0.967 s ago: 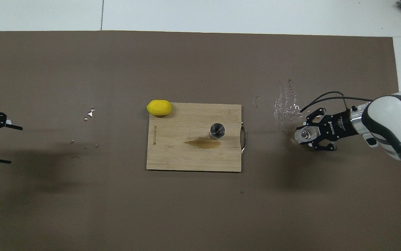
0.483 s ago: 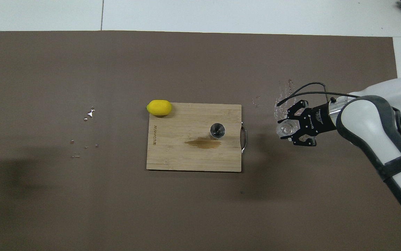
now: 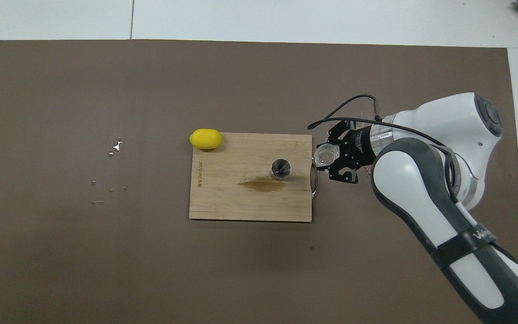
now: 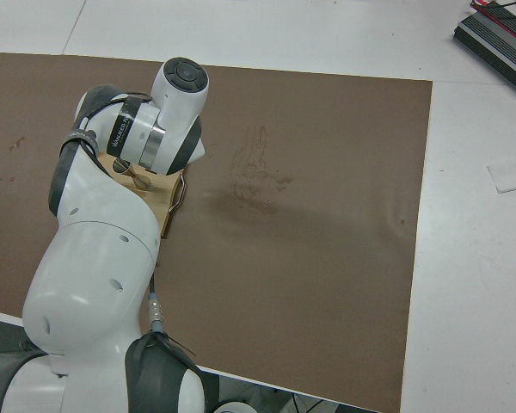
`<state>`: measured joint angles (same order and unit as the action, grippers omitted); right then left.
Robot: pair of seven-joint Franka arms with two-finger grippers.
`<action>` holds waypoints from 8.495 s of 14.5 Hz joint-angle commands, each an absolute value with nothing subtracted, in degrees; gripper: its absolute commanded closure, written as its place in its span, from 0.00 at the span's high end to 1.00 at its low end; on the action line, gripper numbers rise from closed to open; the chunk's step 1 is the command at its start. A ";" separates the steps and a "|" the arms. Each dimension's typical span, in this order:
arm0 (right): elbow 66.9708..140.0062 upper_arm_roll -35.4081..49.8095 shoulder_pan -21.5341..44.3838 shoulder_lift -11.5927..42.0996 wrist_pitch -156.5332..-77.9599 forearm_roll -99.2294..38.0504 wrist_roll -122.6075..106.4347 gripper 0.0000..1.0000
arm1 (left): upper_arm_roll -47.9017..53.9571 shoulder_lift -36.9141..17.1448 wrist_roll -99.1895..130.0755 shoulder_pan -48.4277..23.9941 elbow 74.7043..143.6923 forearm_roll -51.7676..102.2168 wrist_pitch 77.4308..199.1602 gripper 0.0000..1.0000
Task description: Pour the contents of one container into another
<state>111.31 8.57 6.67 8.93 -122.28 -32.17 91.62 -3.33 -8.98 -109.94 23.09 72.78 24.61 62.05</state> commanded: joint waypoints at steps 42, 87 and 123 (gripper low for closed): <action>105.82 8.61 19.61 12.39 -123.31 1.43 108.74 0.00 | 13.80 24.70 -9.23 19.41 119.53 8.97 100.80 1.00; 113.56 8.44 -12.41 9.49 -117.42 -12.06 16.92 1.00 | 0.70 -0.36 -0.88 1.31 92.37 -6.51 83.22 1.00; 95.98 9.05 -2.64 -2.99 -91.76 1.67 13.53 1.00 | 0.18 0.53 2.55 0.00 95.27 -3.52 91.41 1.00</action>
